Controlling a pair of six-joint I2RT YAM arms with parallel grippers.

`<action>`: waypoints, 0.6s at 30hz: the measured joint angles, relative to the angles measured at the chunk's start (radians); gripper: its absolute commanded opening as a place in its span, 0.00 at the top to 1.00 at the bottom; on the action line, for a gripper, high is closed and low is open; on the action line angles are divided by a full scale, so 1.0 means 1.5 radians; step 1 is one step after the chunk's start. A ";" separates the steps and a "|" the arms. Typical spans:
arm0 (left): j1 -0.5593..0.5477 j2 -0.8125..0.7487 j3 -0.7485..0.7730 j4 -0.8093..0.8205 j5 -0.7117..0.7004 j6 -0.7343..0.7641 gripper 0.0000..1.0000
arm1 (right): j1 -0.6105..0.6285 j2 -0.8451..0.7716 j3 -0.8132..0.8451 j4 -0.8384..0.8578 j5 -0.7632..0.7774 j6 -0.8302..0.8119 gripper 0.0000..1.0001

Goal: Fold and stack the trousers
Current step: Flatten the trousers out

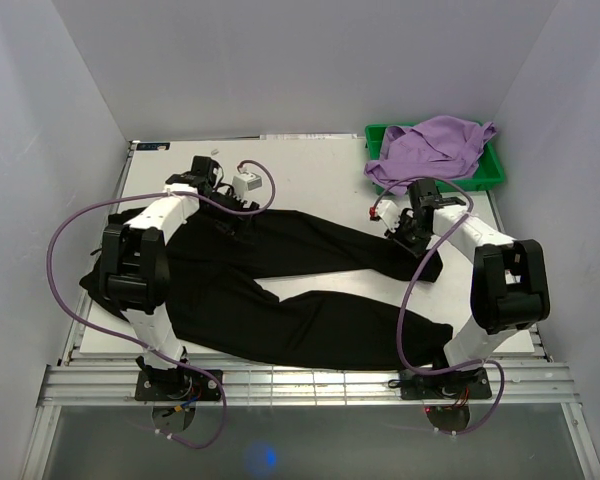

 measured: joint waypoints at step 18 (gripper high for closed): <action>0.000 0.022 -0.074 -0.018 -0.048 0.116 0.27 | -0.190 0.189 0.358 -0.153 -0.133 -0.004 0.92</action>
